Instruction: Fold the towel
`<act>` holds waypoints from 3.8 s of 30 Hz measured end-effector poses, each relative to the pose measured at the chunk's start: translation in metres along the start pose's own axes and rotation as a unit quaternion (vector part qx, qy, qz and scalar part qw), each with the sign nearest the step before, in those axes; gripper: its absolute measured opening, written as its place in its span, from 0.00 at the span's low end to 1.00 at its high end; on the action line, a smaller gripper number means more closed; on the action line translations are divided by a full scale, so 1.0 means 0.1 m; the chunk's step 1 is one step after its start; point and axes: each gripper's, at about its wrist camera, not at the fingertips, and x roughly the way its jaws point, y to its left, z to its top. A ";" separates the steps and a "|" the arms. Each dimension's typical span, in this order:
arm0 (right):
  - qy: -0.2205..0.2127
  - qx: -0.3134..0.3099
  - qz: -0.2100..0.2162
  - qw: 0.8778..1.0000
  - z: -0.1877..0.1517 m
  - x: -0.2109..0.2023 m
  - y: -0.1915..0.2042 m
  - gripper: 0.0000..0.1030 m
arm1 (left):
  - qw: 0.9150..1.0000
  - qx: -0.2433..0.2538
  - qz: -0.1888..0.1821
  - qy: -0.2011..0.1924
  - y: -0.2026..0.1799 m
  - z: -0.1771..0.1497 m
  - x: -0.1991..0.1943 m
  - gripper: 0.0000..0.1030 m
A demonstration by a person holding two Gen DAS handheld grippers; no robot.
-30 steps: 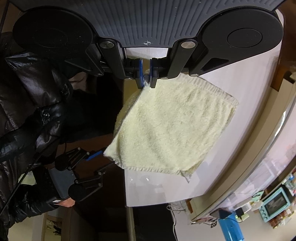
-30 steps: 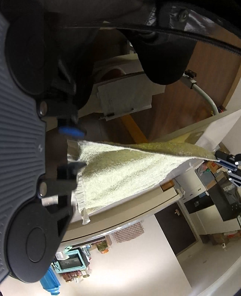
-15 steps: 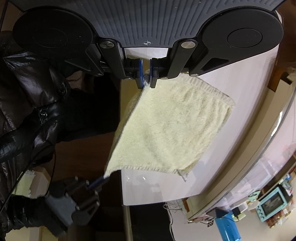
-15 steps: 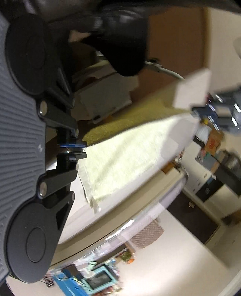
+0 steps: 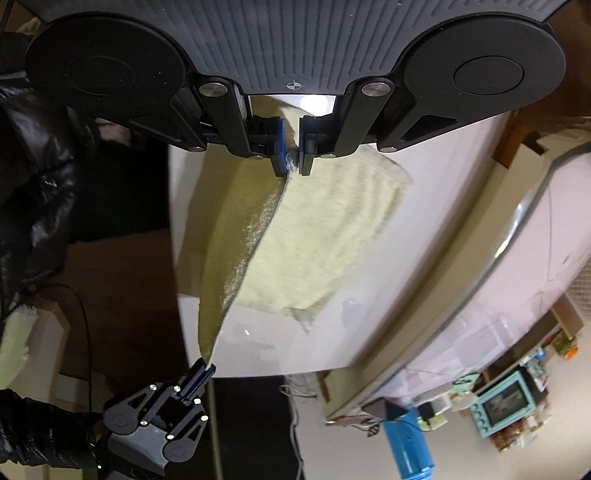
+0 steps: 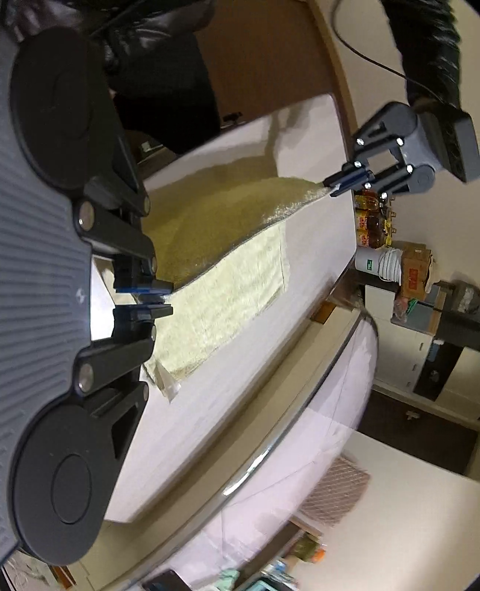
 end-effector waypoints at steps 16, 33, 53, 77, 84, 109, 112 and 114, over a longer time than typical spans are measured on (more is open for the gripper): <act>0.027 0.066 0.023 0.997 0.14 0.59 -0.84 0.05 | 1.000 -0.024 0.000 0.013 0.81 0.13 0.56 0.07; 0.042 0.123 0.038 0.991 -0.03 0.94 -1.21 0.05 | 0.998 -0.051 -0.005 0.044 1.14 0.06 0.98 0.07; 0.032 0.244 -0.003 0.969 -0.25 0.71 -1.38 0.29 | 0.993 -0.093 0.052 0.059 1.05 -0.13 0.72 0.31; -0.078 0.602 0.066 0.792 -1.21 0.03 -0.38 0.46 | 0.972 -0.194 0.124 -0.034 0.21 -0.19 0.17 0.94; -0.095 0.687 0.049 0.719 -1.35 0.14 -0.16 0.48 | 0.975 -0.192 0.109 -0.038 0.14 -0.23 0.15 0.96; -0.088 0.758 -0.007 0.646 -1.30 0.68 -0.06 0.10 | 0.984 -0.146 0.059 -0.078 0.22 -0.13 0.22 0.99; -0.084 0.751 -0.003 0.655 -1.32 0.62 -0.09 0.09 | 0.990 -0.117 0.027 -0.074 0.30 0.09 0.35 0.99; -0.079 0.745 -0.003 0.662 -1.35 0.54 -0.12 0.09 | 0.992 -0.103 0.006 -0.072 0.35 0.23 0.43 0.99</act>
